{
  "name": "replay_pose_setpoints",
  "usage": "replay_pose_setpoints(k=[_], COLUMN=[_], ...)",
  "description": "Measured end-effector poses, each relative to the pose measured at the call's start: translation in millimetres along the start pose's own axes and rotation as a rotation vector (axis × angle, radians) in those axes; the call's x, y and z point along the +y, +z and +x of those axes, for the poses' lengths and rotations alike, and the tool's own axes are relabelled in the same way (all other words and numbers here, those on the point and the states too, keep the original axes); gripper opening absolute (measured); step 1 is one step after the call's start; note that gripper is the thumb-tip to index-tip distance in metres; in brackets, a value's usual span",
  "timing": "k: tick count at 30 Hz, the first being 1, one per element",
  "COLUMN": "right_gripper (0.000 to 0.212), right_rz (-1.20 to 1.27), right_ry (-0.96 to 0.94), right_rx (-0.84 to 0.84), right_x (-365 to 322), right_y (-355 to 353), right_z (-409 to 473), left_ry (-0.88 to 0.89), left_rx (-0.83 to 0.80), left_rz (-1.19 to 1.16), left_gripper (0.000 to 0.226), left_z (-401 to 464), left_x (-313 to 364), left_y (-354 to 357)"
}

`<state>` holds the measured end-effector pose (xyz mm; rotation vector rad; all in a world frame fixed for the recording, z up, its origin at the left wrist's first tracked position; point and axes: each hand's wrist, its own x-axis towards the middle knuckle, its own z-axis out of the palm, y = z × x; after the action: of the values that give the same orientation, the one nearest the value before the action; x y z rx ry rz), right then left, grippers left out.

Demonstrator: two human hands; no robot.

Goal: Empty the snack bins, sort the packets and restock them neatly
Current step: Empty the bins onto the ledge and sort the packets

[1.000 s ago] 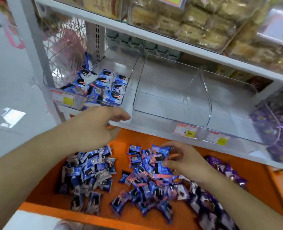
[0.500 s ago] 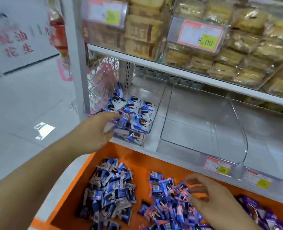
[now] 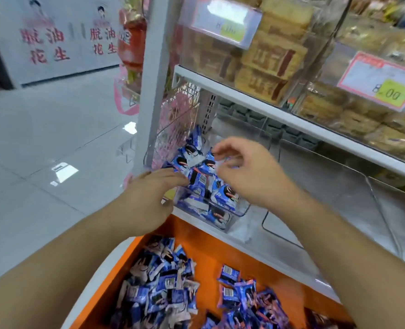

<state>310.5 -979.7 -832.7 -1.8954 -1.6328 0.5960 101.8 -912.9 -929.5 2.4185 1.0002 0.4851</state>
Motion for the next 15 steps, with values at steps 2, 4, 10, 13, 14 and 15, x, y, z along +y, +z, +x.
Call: replay_pose_setpoints(k=[2,4,10,13,14,15], right_gripper=[0.042,0.062,0.094,0.089,0.085,0.079], right_rz=[-0.095,-0.206,-0.336,-0.503,-0.524,-0.507], right_ry=[0.015,0.015,0.162,0.140,0.113,0.088], right_rx=[-0.060,-0.100,-0.221,-0.210,-0.168,-0.129], right_x=[1.6,9.0,53.6,69.3,71.0,72.3], right_y=[14.0,29.7,73.5,94.5,97.3,97.1], right_z=[51.4,95.3,166.1,163.0,160.6,159.0], left_ry=[-0.001,-0.011,-0.053,-0.052,-0.054,-0.057], left_rx=[-0.003,0.002,0.012,0.006,-0.002,-0.011], left_rz=[0.006,0.011,0.012,0.007,0.012,0.017], left_gripper=[0.062,0.063,0.064,0.064,0.064,0.065], left_z=[0.2,0.5,2.0,2.2,2.1,2.2], left_x=[0.6,2.1,8.0,7.4,7.0,6.6], left_y=[-0.3,-1.0,-3.6,-3.6,-3.8,-3.8])
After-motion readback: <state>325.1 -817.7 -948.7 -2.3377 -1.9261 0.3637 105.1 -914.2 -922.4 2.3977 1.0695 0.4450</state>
